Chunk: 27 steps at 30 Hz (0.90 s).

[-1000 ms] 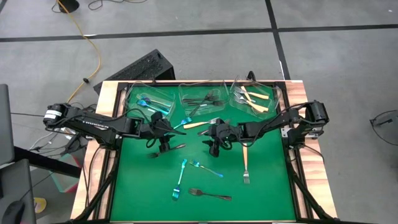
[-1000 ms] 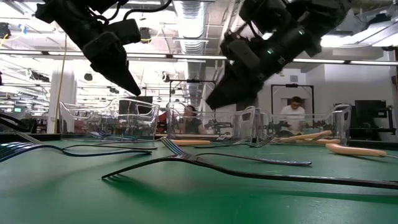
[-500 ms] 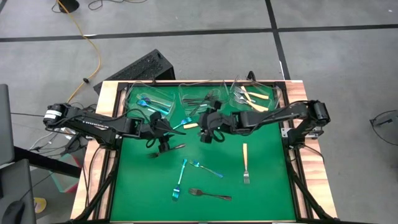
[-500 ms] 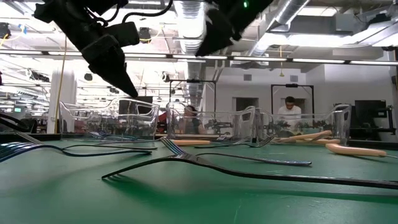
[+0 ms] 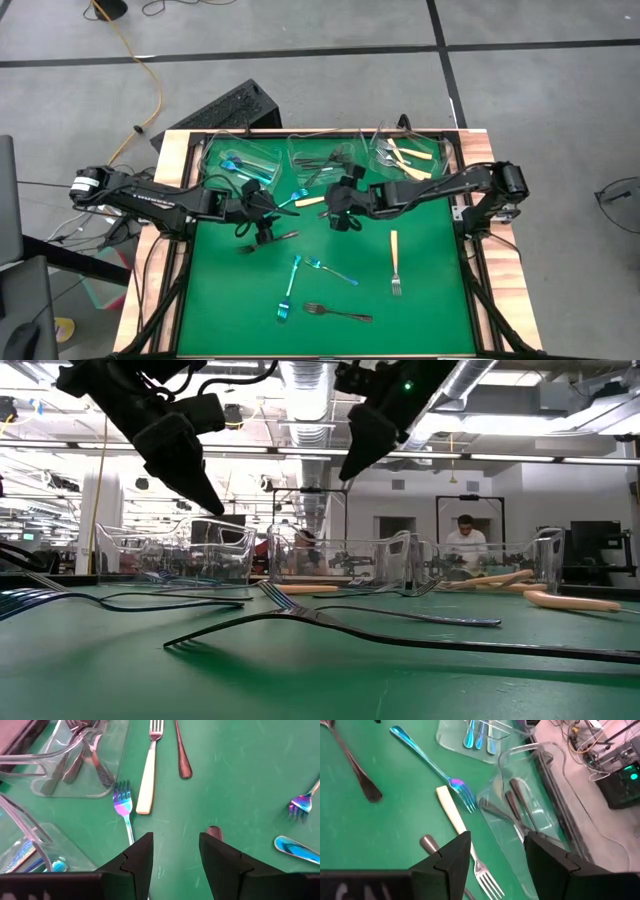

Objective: Sort silverware by color (type)
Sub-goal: Put the blue fork into the left transparent bin

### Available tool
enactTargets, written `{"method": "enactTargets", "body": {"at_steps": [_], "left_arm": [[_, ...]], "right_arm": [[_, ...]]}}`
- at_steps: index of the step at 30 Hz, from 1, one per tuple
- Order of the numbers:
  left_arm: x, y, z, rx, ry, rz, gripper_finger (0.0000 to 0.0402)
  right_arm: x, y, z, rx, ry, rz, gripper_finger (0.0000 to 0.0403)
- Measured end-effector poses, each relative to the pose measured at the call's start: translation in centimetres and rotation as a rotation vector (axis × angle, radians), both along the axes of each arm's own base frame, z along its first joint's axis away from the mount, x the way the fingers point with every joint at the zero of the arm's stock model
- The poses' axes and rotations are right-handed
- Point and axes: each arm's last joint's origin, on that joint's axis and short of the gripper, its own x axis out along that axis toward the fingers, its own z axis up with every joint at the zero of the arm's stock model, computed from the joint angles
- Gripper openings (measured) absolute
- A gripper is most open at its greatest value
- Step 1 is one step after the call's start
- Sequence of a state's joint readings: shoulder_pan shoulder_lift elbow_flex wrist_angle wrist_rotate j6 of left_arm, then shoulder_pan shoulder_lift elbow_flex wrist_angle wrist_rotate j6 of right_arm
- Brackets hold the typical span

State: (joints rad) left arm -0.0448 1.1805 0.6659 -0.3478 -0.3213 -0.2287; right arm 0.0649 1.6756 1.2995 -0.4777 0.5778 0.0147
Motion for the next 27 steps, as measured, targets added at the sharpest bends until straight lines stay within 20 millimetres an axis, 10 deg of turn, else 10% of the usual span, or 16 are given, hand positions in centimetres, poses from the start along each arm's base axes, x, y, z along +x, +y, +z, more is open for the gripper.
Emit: {"method": "enactTargets", "body": {"at_steps": [27], "left_arm": [[0.3, 1.6, -0.3, -0.007, 0.036, -0.071, 0.0144]], "right_arm": [[-2.9, 0.8, -1.9, 0.372, 0.129, -0.323, 0.0205]]}}
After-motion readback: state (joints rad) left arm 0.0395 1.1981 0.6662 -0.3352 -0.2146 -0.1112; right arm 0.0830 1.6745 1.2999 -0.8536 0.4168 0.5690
